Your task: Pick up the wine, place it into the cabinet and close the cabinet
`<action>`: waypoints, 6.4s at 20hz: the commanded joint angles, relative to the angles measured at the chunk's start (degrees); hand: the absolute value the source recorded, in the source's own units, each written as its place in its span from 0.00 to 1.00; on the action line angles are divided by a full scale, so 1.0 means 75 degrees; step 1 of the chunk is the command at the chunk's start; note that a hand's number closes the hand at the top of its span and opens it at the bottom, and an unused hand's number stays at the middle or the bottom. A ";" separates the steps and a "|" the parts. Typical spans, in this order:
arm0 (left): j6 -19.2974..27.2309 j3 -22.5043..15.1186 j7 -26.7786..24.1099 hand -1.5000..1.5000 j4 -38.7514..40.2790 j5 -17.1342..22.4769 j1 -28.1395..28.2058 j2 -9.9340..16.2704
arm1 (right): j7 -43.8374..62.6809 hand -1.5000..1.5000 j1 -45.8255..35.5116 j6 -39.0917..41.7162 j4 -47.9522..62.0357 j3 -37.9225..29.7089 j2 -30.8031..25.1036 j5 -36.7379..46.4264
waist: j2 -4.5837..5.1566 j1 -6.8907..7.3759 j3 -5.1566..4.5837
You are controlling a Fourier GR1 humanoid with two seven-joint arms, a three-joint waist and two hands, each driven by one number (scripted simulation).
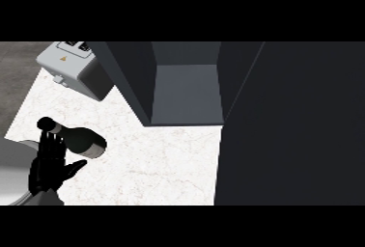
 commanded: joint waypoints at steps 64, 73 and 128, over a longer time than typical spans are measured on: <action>0.4301 -0.4815 0.2371 1.00 -0.2434 -0.3685 -0.2008 -0.1366 | -0.0369 0.00 0.0937 0.0577 -0.0275 -0.0253 0.0110 -0.0460 | -0.0023 0.0002 0.0013; 0.5423 -0.5847 0.2912 1.00 -0.2365 -0.2806 -0.2444 -0.1353 | -0.0734 0.00 0.1166 0.0851 -0.0247 -0.0312 0.0051 -0.0568 | -0.0008 -0.0252 0.0013; 0.8914 -0.7194 0.4469 1.00 -0.0368 -0.4752 -0.3922 -0.1038 | -0.0986 0.00 0.0803 0.1560 0.0273 -0.0344 0.0098 -0.0930 | 0.0169 -0.0891 0.0020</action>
